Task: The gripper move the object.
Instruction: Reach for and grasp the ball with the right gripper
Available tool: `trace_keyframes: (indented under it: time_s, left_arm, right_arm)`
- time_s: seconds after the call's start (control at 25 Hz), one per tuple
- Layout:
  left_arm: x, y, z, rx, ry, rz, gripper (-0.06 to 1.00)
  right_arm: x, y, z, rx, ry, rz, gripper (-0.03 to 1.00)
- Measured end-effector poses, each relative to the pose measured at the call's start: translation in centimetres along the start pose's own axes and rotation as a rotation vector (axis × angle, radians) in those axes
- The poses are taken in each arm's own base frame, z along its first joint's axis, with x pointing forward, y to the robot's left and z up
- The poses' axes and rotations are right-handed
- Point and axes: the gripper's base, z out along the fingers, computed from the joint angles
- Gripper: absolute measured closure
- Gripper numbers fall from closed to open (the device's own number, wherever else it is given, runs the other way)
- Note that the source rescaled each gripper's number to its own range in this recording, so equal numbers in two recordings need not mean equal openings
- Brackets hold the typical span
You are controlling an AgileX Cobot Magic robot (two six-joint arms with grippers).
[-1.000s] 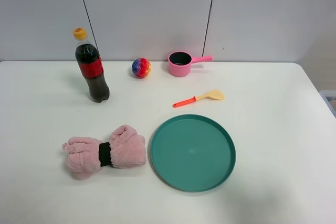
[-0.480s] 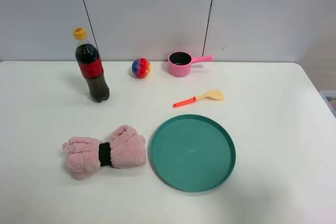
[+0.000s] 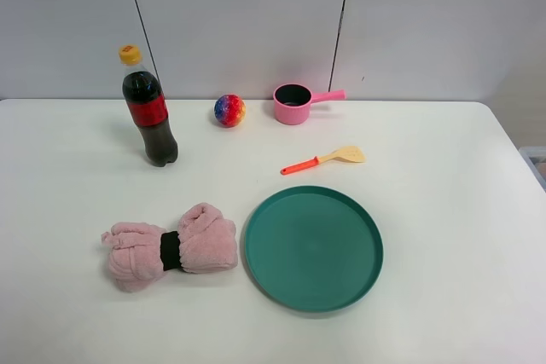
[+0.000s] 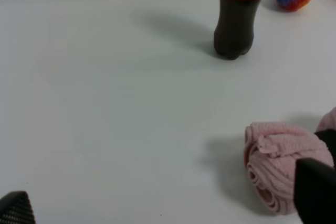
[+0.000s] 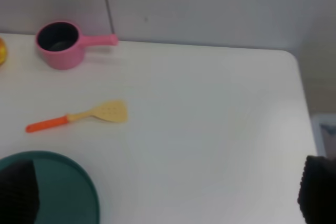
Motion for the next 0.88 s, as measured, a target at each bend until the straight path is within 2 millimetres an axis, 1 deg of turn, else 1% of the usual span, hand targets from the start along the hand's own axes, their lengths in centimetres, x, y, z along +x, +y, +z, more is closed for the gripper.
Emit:
trace_keyframes:
  time_s: [0.04,0.12,0.16,0.28,0.32,0.4,0.52,0.64,0.72,0.76,0.84,0.88]
  left_arm:
    - [0.0,0.0,0.0,0.0,0.0,0.0,-0.06]
    - [0.0,0.0,0.0,0.0,0.0,0.0,-0.06]
    - [0.0,0.0,0.0,0.0,0.0,0.0,-0.06]
    - [0.0,0.0,0.0,0.0,0.0,0.0,-0.06]
    - [0.0,0.0,0.0,0.0,0.0,0.0,-0.06]
    - [0.0,0.0,0.0,0.0,0.0,0.0,-0.06]
    - [0.0,0.0,0.0,0.0,0.0,0.0,-0.06]
    - [0.0,0.0,0.0,0.0,0.0,0.0,-0.06]
    - [0.0,0.0,0.0,0.0,0.0,0.0,-0.06]
    - [0.0,0.0,0.0,0.0,0.0,0.0,-0.06]
    - [0.0,0.0,0.0,0.0,0.0,0.0,-0.06]
    - [0.0,0.0,0.0,0.0,0.0,0.0,-0.06]
  right_arm:
    - [-1.1,0.0,0.8,-0.024,0.004,-0.006,-0.03]
    - [-3.2,-0.1,3.3,-0.072,0.04,-0.018,-0.03]
    - [-4.3,-0.2,4.2,-0.091,0.045,-0.022,-0.03]
    - [-7.1,-0.3,8.8,-0.152,0.085,-0.035,-0.03]
    - [-8.0,-0.2,10.0,-0.167,0.085,-0.047,-0.03]
    - [-9.4,0.9,13.2,-0.214,0.099,-0.08,-0.03]
    - [-11.4,3.9,17.2,-0.278,0.094,-0.147,-0.03]
    - [-11.7,7.4,21.2,-0.329,0.141,-0.191,-0.03]
    - [-10.9,10.0,24.0,-0.349,0.194,-0.227,-0.03]
    - [-10.6,11.0,25.1,-0.349,0.209,-0.247,-0.03]
    - [-9.2,13.5,27.5,-0.355,0.247,-0.293,-0.03]
    - [-8.5,14.6,28.5,-0.356,0.254,-0.311,-0.03]
